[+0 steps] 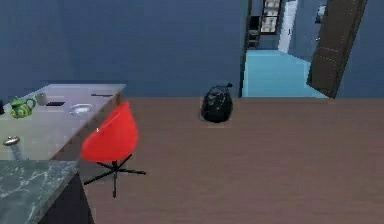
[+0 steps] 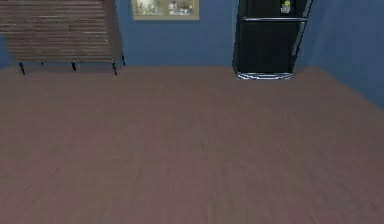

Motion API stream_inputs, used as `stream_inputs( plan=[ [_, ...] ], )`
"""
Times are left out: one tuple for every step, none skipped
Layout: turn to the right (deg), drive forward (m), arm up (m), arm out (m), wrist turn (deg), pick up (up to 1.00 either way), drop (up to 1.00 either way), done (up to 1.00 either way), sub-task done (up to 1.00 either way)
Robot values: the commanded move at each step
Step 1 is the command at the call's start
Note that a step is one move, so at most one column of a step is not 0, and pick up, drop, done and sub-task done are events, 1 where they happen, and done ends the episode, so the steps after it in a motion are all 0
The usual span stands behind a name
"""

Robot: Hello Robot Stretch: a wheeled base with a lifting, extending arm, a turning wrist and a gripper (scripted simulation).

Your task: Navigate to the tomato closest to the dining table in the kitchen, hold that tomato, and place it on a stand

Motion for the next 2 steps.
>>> stream_inputs(
  plan=[
    [-6.0,0.00,0.00,0.00,0.0,0.00,0.00,0.00,0.00],
    [0.0,0.55,0.00,0.00,0.0,0.00,0.00,0.00,0.00]
  ],
)
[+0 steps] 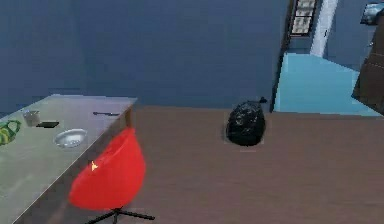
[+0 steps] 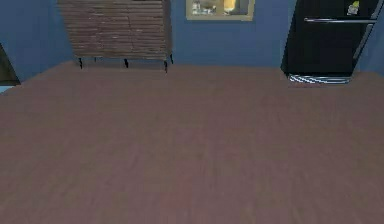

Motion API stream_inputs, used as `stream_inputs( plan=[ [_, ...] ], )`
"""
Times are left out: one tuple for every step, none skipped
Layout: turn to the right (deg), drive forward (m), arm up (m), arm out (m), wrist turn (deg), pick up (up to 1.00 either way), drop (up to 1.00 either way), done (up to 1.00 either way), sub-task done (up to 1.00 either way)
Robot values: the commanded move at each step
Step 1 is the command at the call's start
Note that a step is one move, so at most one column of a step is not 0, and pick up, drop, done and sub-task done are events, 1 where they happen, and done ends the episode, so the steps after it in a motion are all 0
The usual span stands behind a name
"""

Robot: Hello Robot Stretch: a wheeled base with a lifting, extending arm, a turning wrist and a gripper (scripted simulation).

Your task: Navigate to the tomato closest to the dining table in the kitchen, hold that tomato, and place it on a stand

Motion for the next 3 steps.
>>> stream_inputs(
  plan=[
    [-45.0,0.00,0.00,0.00,0.0,0.00,0.00,0.00,0.00],
    [-45.0,0.00,0.00,0.00,0.0,0.00,0.00,0.00,0.00],
    [-45.0,0.00,0.00,0.00,0.0,0.00,0.00,0.00,0.00]
  ],
)
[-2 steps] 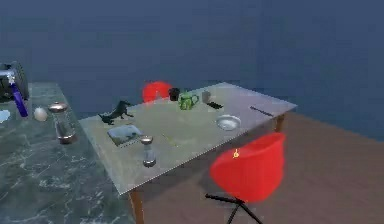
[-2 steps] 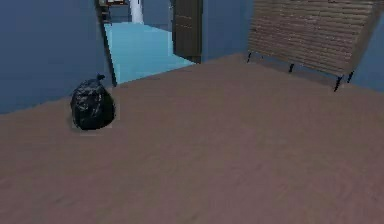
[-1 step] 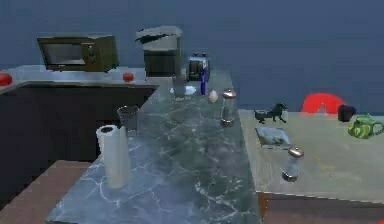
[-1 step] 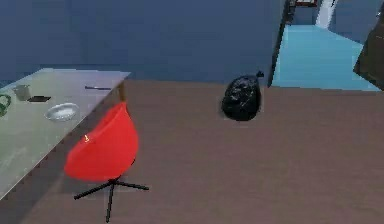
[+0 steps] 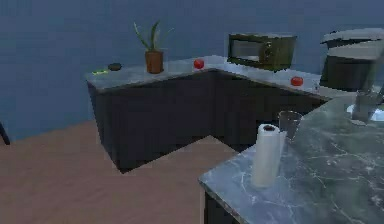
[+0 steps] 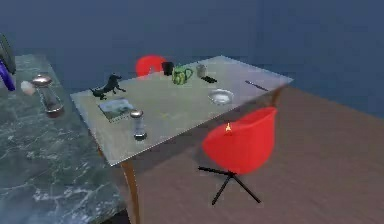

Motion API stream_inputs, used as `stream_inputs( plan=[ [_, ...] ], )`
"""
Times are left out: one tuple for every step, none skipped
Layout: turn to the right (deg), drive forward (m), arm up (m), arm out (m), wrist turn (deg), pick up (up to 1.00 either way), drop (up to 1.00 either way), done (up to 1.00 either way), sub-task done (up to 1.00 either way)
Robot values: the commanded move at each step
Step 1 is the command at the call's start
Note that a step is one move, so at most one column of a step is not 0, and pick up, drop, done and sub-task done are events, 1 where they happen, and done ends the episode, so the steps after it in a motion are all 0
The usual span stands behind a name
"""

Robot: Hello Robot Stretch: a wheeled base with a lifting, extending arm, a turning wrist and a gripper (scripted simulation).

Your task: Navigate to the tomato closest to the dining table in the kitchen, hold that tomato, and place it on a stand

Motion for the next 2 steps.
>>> stream_inputs(
  plan=[
    [-39.0,0.00,0.00,0.00,0.0,0.00,0.00,0.00,0.00],
    [0.0,0.65,0.00,0.00,0.0,0.00,0.00,0.00,0.00]
  ],
)
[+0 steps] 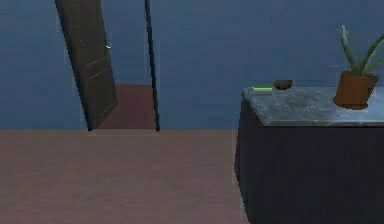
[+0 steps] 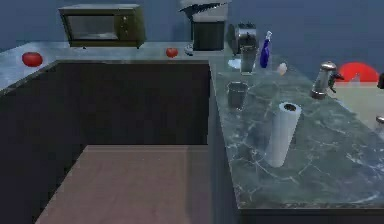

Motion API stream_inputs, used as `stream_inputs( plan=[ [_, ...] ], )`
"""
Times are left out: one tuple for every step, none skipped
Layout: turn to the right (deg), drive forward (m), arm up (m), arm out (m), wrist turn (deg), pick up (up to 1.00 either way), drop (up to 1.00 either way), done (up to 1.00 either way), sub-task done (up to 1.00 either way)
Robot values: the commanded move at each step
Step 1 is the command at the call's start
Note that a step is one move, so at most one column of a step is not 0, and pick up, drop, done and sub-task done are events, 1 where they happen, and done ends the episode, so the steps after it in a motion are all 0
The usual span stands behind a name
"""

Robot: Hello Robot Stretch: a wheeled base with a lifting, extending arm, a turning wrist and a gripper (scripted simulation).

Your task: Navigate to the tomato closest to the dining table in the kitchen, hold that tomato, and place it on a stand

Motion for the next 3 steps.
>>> stream_inputs(
  plan=[
    [39.0,0.00,0.00,0.00,0.0,0.00,0.00,0.00,0.00],
    [0.0,0.35,0.00,0.00,0.0,0.00,0.00,0.00,0.00],
    [45.0,0.00,0.00,0.00,0.0,0.00,0.00,0.00,0.00]
  ],
)
